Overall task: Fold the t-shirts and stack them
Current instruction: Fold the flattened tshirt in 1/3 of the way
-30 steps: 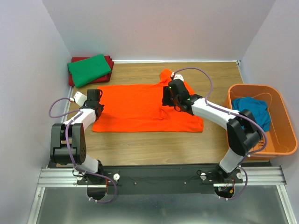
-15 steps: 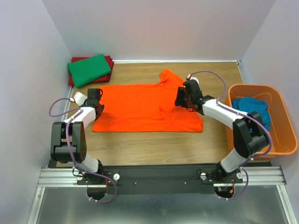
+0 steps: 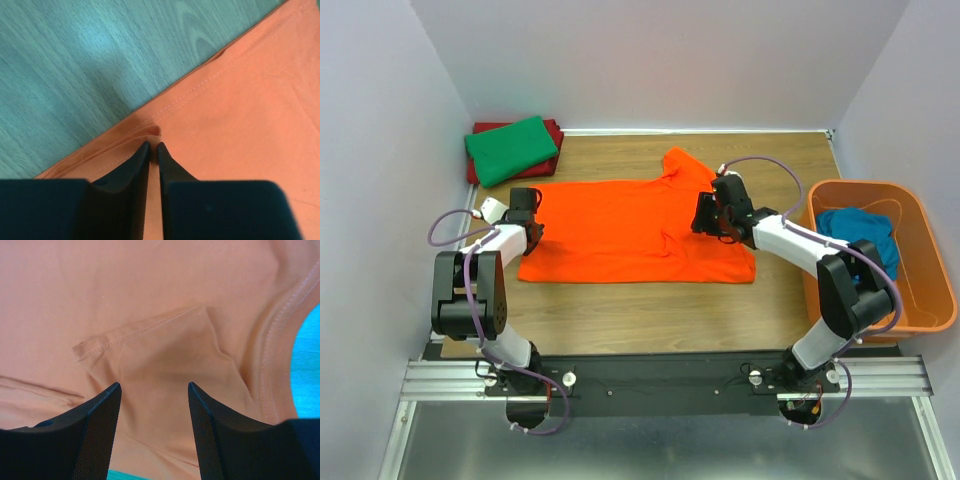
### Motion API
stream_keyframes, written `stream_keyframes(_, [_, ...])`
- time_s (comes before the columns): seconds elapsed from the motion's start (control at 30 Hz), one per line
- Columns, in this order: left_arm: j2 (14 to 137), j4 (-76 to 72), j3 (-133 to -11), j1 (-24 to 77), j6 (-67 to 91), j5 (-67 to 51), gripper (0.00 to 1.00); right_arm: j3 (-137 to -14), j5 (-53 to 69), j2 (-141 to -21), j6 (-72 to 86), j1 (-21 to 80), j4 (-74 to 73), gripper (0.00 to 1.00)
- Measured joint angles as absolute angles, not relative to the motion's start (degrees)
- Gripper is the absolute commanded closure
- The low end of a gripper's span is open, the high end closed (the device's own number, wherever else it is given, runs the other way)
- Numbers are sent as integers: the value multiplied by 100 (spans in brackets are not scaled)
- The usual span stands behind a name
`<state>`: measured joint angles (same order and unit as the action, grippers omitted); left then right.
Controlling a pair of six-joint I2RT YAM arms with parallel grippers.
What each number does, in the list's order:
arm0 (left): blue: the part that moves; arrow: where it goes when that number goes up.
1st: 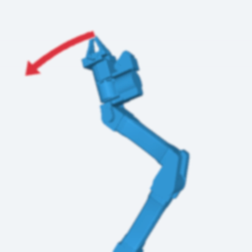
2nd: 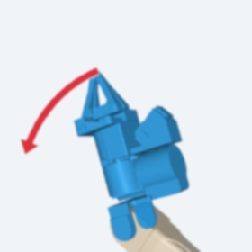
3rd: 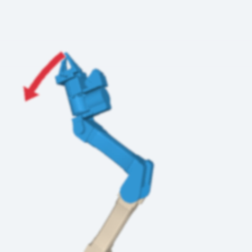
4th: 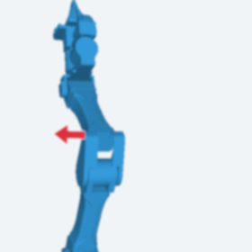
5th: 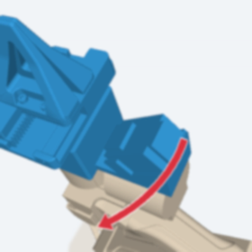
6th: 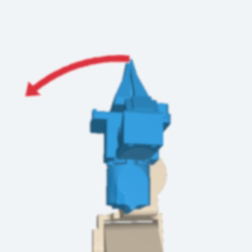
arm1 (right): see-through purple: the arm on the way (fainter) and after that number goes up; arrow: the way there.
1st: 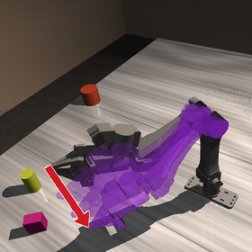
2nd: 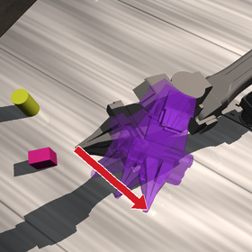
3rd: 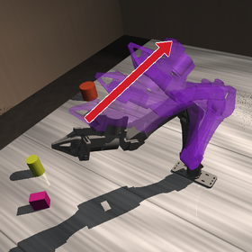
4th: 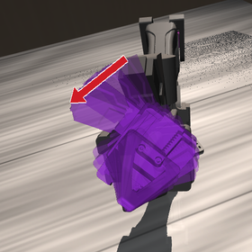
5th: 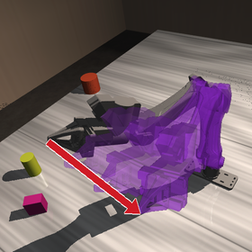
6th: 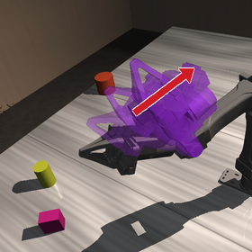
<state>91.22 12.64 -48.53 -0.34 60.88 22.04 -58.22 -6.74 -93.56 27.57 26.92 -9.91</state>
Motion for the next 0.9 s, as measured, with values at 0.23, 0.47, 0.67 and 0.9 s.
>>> stream_keyframes(0.23, [9096,1293,-4853,-36,6084,2206,100,-5793,-270,-9354,2740,2698,-897,38])
stream_keyframes(0.47, [9039,1295,-4853,-34,6084,2204,100,-5983,-204,-9616,2742,2899,-805,43])
stream_keyframes(0.67, [9037,1293,-4853,-34,6082,2204,100,-6423,-508,-10206,2718,3352,-755,43])
stream_keyframes(0.9, [9035,1293,-4853,-34,6060,2202,100,-6713,-1387,-10431,2681,3437,-760,43])
